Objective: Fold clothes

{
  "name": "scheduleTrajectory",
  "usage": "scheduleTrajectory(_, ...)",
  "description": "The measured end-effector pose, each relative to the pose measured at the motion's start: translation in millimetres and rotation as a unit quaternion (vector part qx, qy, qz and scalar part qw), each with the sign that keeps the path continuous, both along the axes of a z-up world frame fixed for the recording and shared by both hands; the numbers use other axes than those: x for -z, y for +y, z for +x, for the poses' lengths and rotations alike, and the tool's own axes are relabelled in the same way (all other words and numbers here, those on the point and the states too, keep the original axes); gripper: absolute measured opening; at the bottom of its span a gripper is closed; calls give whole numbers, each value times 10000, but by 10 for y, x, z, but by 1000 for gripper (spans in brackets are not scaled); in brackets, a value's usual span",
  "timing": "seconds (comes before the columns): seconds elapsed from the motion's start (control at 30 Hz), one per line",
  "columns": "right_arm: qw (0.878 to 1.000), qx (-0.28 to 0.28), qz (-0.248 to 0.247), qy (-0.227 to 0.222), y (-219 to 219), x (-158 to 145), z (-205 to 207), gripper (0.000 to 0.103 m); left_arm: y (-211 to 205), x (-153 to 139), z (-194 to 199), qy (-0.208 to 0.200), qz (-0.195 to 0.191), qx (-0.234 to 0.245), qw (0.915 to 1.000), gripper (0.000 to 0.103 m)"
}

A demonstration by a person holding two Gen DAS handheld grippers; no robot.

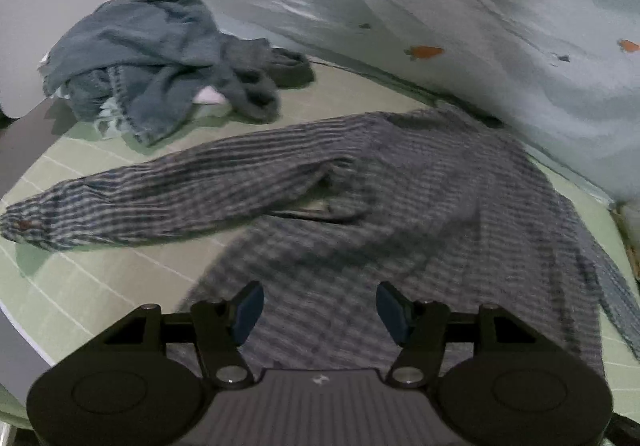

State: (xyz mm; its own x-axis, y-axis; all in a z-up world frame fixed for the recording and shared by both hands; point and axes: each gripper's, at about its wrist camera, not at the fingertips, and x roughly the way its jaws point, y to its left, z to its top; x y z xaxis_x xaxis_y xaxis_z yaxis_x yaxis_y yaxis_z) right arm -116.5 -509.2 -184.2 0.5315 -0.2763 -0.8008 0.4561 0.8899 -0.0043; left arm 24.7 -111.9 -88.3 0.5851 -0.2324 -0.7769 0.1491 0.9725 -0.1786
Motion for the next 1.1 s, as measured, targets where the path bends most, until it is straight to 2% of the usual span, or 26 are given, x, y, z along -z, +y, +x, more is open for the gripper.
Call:
scheduleTrajectory(0.07, 9999, -106, -70, 27, -85, -22, -56, 3, -169, -41, -71, -91, 84, 69, 9999, 63)
scheduleTrajectory(0.17, 9996, 100, -214, 145, -276, -76, -169, 3, -358, -108, -146, -265, 317, 125, 9991, 63)
scheduleTrajectory(0.27, 9987, 338, -211, 313, -423, -116, -222, 9, -454, -175, -169, -380, 465, 114, 9981, 63)
scheduleTrajectory(0.3, 9987, 376, -203, 294, -443, -146, -219, 26, -464, -189, -156, -399, 508, 71, 9979, 63)
scheduleTrajectory(0.33, 9986, 413, -196, 275, -463, -177, -217, 49, -474, -204, -142, -417, 551, 25, 9976, 63)
scheduleTrajectory(0.4, 9988, 414, -213, 179, -485, -252, -176, 68, -476, -230, -80, -449, 596, -99, 9972, 64)
scheduleTrajectory(0.47, 9992, 251, -303, -26, -464, -344, -24, 80, -467, -254, 16, -474, 588, -209, 9969, 64)
scheduleTrajectory(0.53, 9989, 43, -394, -234, -439, -389, 195, 102, -477, -271, 117, -535, 576, -243, 9966, 67)
scheduleTrajectory(0.7, 9962, -637, -395, -434, -358, -487, 975, 103, -702, -219, 701, -588, 627, 148, 9962, 76)
scheduleTrajectory(0.93, 9902, -1036, -30, -934, -484, -545, 2429, 103, -1022, -144, 1526, -658, 698, 705, 9929, 78)
scheduleTrajectory(1.1, 9858, -1338, 144, -1002, -653, -402, 3590, 102, -1515, 247, 2358, -556, 523, 1257, 9891, 78)
